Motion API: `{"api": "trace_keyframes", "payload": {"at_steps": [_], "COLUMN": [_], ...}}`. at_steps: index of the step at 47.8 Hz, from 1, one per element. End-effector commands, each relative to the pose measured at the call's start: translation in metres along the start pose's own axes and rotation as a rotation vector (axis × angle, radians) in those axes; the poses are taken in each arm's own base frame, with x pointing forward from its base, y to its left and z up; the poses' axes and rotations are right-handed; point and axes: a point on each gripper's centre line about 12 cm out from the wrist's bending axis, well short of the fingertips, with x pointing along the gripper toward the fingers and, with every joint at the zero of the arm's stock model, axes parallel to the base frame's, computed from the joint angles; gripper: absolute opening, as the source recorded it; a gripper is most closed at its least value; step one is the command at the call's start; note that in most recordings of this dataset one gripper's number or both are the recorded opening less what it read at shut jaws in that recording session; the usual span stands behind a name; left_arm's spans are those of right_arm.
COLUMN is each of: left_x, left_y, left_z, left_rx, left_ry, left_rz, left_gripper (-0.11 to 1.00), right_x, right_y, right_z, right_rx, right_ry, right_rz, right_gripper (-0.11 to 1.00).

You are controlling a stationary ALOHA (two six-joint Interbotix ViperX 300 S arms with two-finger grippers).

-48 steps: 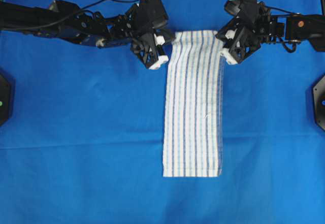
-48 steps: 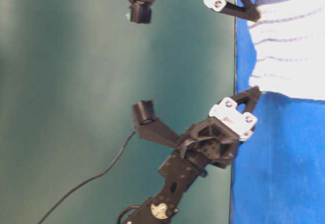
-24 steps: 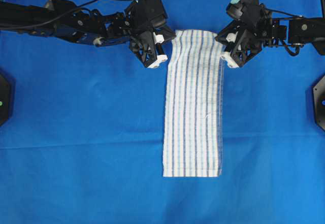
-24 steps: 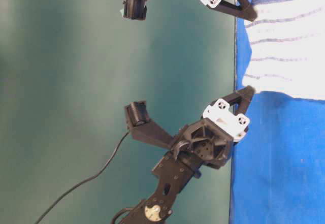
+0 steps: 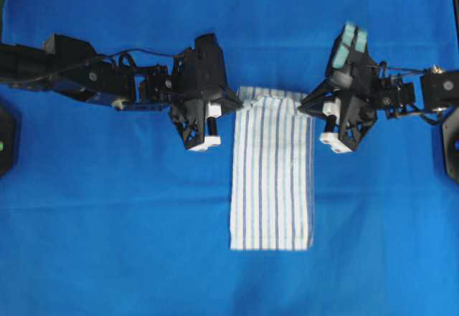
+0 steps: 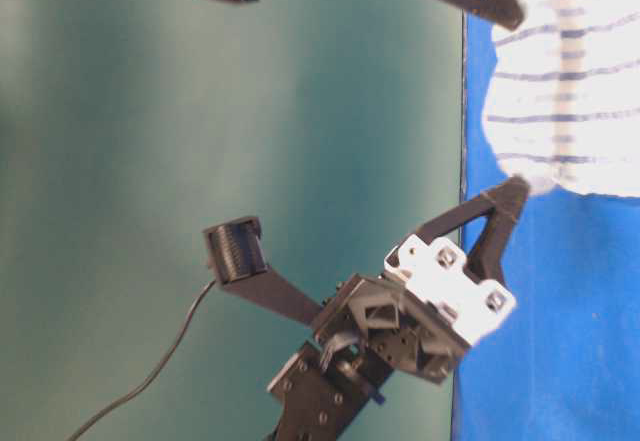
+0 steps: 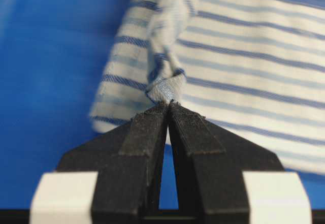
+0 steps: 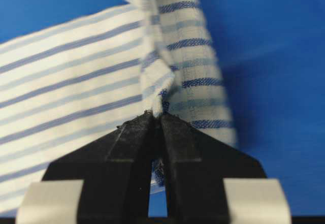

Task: Fold the blue towel.
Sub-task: 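Fold the top end down onto the bottom half with both grippers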

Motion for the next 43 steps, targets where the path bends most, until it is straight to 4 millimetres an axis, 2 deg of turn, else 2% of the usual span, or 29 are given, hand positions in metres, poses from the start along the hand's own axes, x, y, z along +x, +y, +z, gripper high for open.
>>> {"api": "trace_keyframes", "payload": {"at_steps": [1, 10, 23, 31, 38, 43], "left_x": [-0.011, -0.017, -0.027, -0.030, -0.030, -0.029], "left_y": [-0.024, -0.075, -0.132, -0.154, -0.169, -0.170], "left_z": [0.013, 0.005, -0.002, -0.005, -0.002, -0.002], "left_rx": [0.031, 0.102, 0.106, 0.089, 0.088, 0.091], "left_ry": [-0.036, 0.019, 0.038, 0.045, 0.038, 0.047], "left_rz": [-0.046, -0.141, -0.248, -0.288, -0.314, -0.314], "left_gripper": [0.01, 0.01, 0.01, 0.01, 0.01, 0.01], "right_x": [-0.008, -0.011, -0.013, -0.010, -0.004, 0.000], "right_y": [0.021, 0.057, 0.102, 0.124, 0.135, 0.142], "right_z": [-0.001, -0.016, -0.033, -0.039, -0.042, -0.045], "right_rx": [-0.024, -0.070, -0.105, -0.136, -0.155, -0.172], "right_ry": [-0.016, 0.021, 0.071, 0.098, 0.125, 0.146], "right_rz": [0.059, 0.148, 0.256, 0.296, 0.302, 0.299], "right_gripper": [0.06, 0.06, 0.06, 0.06, 0.06, 0.06]}}
